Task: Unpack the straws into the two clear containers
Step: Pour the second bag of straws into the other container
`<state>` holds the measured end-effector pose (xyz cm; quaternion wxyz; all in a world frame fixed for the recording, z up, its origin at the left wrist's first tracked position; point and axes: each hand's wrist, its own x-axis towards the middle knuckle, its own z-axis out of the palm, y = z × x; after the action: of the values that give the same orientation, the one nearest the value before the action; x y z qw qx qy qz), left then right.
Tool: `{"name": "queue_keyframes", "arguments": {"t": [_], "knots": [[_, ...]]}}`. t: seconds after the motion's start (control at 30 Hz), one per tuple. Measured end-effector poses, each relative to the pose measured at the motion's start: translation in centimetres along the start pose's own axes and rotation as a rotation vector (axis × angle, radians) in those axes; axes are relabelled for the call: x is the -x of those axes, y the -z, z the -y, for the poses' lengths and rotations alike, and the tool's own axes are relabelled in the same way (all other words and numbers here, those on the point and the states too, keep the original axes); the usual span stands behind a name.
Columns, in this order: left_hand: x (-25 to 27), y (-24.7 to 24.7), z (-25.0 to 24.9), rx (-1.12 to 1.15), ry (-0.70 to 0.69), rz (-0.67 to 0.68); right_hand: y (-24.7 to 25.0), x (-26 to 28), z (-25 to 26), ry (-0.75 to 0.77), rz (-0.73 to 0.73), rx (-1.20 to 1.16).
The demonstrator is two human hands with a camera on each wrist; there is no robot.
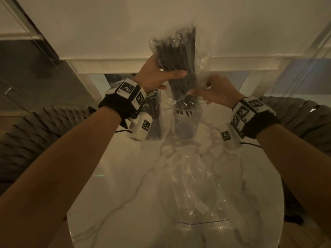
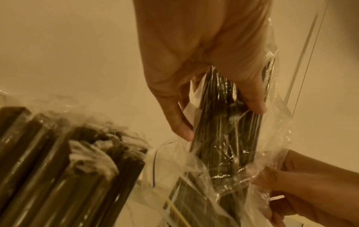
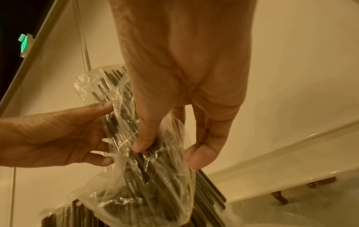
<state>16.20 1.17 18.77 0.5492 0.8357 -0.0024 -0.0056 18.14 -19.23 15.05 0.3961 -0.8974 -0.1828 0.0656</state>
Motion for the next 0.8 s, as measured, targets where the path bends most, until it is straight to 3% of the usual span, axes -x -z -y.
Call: {"name": "queue_keyframes", "arguments": {"t": [0.27, 0.47, 0.8], "knots": [[-0.4, 0.2, -0.4, -0.048, -0.073, -0.037, -0.3, -0.1, -0.1, -0.118, 0.019, -0.076], [-0.7, -0.3, -0.1, -0.087, -0.162, -0.034, -1.0, -0.2, -0.8, -0.111, 0.017, -0.131], [-1.5, -1.0, -0.4, -0.087, -0.159, 0.008, -0.9, -0.5, -1.8, -0.133, 0.023, -0.17]]}}
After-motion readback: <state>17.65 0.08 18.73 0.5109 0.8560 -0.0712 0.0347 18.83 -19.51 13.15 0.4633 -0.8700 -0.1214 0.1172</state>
